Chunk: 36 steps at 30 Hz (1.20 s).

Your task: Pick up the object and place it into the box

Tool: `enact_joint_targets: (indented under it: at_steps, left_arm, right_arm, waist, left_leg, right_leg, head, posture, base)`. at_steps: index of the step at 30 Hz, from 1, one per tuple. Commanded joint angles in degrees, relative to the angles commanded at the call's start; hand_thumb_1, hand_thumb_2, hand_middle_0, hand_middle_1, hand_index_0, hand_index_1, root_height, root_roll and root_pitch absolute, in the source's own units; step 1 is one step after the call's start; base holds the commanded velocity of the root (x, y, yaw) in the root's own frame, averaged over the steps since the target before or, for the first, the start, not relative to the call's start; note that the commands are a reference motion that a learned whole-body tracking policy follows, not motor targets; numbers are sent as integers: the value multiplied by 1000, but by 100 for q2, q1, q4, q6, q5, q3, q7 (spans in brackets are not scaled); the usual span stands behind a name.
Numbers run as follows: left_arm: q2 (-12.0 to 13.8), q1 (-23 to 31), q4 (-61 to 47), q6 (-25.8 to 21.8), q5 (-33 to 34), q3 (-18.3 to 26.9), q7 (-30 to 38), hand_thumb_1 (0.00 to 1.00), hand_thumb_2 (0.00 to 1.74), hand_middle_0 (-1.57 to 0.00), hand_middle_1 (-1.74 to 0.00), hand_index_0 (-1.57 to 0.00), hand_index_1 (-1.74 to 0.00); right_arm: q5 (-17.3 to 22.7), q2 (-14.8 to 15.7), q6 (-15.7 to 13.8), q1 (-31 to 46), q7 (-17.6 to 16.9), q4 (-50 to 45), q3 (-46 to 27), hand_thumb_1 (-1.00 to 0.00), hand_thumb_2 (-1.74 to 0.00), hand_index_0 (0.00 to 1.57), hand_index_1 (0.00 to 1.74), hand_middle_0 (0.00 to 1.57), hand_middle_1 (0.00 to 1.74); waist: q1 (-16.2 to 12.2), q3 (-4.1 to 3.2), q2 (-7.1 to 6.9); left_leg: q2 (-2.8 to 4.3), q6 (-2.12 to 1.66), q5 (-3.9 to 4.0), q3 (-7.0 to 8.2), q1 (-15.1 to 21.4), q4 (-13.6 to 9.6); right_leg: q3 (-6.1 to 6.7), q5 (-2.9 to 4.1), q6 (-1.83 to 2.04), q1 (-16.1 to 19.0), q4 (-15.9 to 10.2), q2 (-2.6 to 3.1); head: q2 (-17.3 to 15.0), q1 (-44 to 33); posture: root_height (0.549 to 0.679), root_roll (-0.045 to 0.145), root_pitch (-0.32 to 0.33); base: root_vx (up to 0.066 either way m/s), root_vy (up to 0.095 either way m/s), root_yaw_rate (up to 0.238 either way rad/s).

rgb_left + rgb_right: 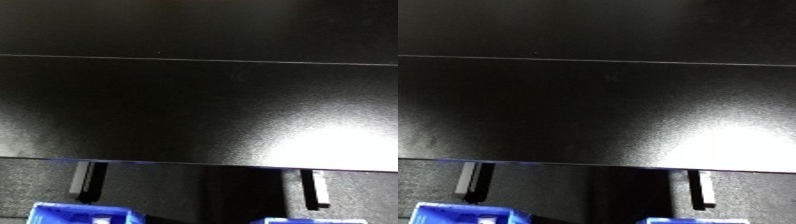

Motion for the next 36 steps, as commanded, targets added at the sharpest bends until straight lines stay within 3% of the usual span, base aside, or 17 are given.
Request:
enact_joint_targets:
  at_steps: [9, 19, 23, 28, 36]
  left_arm:
    - [-70, 106, 165, 0, 273, -45, 271, 0, 0, 0, 0, 0, 0]
    - [-122, 109, 337, -50, 1047, -201, 720, 0, 0, 0, 0, 0, 0]
    - [-128, 97, 368, -66, 1304, -322, 850, 0, 0, 0, 0, 0, 0]
    - [-167, 89, 406, 18, 1283, -360, 880, 0, 0, 0, 0, 0, 0]
    - [-195, 106, 457, 108, 1212, -314, 801, 0, 0, 0, 0, 0, 0]
  right_arm:
    - [-210, 87, -9, 81, 58, 180, -29, 0, 0, 0, 0, 0, 0]
    - [-200, 129, -35, 87, 58, 262, -4, 0, 0, 0, 0, 0, 0]
    - [-177, 157, -38, 100, 43, 266, 20, 0, 0, 0, 0, 0, 0]
    - [-159, 186, -8, 120, 7, 299, 13, 0, 0, 0, 0, 0, 0]
    - [-217, 210, -12, 162, 2, 395, 1, 0, 0, 0, 0, 0, 0]
  waist:
    - [13, -302, -37]
    - [42, -536, -50]
    - [40, -602, -40]
    - [30, -659, -46]
    - [33, -707, -69]
  left_leg:
    - [137, -108, 264, 56, 169, -577]
    - [236, -191, 339, 145, 298, -791]
    - [297, -228, 416, 193, 362, -925]
    - [375, -279, 471, 242, 397, -978]
    - [434, -284, 463, 282, 452, -978]
  right_leg:
    - [-61, 194, 55, 183, -445, -3]
    - [-143, 404, 104, 398, -897, -60]
    - [-196, 466, 132, 474, -1025, -75]
    - [-255, 485, 141, 543, -1084, -91]
    - [-283, 503, 140, 607, -1140, -97]
  head:
    - [216, 316]
    - [123, -2]
    - [185, -122]
    - [225, -254]
    - [200, -385]
  posture:
    - [674, 8, -26]
    - [673, 10, -28]
    - [673, 9, -31]
    - [672, 9, -37]
    - [672, 10, -43]
  base:
    - [32, -17, -29]
    - [3, -10, -31]
    - [-22, -7, -40]
    - [-11, -2, 11]
    - [-3, -10, -9]
